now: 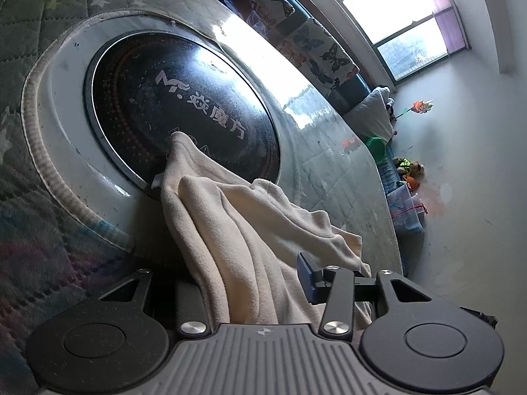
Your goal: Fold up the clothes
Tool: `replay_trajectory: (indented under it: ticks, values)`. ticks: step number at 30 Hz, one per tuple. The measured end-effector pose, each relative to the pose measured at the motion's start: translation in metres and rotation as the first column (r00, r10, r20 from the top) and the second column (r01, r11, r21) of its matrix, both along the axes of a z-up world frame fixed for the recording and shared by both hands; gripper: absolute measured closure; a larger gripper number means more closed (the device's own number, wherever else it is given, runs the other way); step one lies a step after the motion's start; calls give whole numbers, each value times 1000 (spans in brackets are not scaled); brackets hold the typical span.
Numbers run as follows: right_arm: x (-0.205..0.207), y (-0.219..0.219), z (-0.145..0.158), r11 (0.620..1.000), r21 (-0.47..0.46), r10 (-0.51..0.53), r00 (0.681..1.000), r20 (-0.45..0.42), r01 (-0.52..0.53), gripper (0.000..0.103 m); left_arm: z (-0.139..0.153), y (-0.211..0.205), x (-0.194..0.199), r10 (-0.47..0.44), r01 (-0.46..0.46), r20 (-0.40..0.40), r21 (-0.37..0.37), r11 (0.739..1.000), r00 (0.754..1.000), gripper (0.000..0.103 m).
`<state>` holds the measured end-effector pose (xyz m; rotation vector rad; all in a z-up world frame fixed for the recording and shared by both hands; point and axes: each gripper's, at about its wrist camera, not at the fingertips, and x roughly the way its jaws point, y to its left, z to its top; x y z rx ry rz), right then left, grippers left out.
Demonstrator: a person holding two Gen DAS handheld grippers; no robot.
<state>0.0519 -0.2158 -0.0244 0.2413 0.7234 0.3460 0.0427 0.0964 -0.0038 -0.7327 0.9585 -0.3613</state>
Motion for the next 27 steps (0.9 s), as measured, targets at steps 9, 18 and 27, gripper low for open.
replay_trajectory:
  ticks: [9,18,27]
  values:
    - [-3,-14,-4,994,97,-44,999,-26,47,70,3,-2,-1,-7,6,10,31,999,1000,56]
    - [-7,-19,-4,985,161,-52,998,-29,56,88,14,-12,-2,-39,32,61,109,994,997,69]
    - [-14,-31,7,973,217,-75,997,-2,74,92,31,-23,-2,-83,64,132,141,988,988,80]
